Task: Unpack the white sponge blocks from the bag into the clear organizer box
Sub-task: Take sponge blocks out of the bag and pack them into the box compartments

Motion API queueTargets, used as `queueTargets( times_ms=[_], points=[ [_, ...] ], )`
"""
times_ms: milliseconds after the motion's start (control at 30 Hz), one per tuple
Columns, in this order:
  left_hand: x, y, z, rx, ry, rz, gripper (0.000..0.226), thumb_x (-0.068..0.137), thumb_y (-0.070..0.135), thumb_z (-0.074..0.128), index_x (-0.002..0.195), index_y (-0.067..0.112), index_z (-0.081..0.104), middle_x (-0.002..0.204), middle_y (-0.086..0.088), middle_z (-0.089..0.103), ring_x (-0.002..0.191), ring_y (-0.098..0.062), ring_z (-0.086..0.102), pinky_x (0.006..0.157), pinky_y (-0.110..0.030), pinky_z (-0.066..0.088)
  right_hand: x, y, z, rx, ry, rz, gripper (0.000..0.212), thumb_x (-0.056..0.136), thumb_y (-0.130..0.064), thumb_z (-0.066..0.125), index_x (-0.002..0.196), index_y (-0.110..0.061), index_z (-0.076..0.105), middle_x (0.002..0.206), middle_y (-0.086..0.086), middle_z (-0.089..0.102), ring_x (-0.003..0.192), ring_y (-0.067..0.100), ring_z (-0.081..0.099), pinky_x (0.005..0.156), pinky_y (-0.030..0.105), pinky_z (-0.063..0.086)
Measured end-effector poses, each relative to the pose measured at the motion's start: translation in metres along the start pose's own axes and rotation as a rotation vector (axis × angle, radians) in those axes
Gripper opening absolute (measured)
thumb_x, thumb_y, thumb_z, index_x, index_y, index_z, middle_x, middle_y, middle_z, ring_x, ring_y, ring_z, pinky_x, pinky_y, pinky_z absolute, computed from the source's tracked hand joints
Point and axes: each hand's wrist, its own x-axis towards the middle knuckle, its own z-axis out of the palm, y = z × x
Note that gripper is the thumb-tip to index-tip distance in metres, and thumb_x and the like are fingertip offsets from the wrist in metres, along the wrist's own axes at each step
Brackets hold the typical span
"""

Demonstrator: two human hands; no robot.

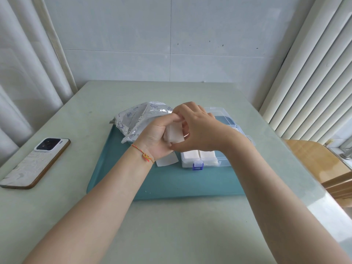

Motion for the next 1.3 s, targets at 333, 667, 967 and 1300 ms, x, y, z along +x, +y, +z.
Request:
queueTargets(
  times_ms=[333,667,967,1300],
  points=[
    [-0.004,0.002,0.005,0.045,-0.045,-0.106,0.016,0.080,0.010,0.057,0.094,0.015,0.061,0.081,-0.001,0.062,0.075,-0.013,0.061,0.068,-0.025,0.049,0.000,0.002,-0.005,-0.069,0.005,0.003,0.073,0.066,-0.057,0.077,0.127,-0.033,0.045,0.130,-0.008,0.037,0.121,0.013,0.033,0.104,0.038,0.029],
    [-0.042,0.003,-0.024,0.854,0.425,0.020,0.004,0.088,0.014,0.056,0.090,0.016,0.053,0.066,-0.003,0.041,0.047,-0.015,0.037,0.048,-0.021,0.035,-0.007,-0.012,0.004,0.016,0.090,0.035,0.010,0.082,-0.024,0.064,0.092,-0.025,0.065,0.086,-0.018,0.058,0.090,0.009,0.055,0.095,0.037,0.045],
    [-0.071,-0.002,-0.046,0.590,0.349,-0.023,0.016,0.082,0.032,0.057,0.090,0.018,0.057,0.074,-0.005,0.064,0.057,-0.012,0.053,0.046,-0.021,0.030,0.000,-0.034,0.066,-0.370,-0.216,-0.007,0.028,0.084,-0.038,0.068,0.106,-0.022,0.063,0.101,-0.007,0.061,0.108,0.020,0.053,0.094,0.035,0.031],
    [-0.078,-0.001,-0.059,0.097,0.190,-0.075,0.021,0.092,0.031,0.047,0.096,0.013,0.056,0.069,-0.003,0.055,0.052,-0.014,0.055,0.043,-0.020,0.021,-0.001,-0.043,0.076,-0.437,-0.070,-0.062,0.013,0.083,-0.023,0.058,0.095,-0.018,0.062,0.080,-0.008,0.046,0.103,0.023,0.051,0.090,0.036,0.030]
  ],
)
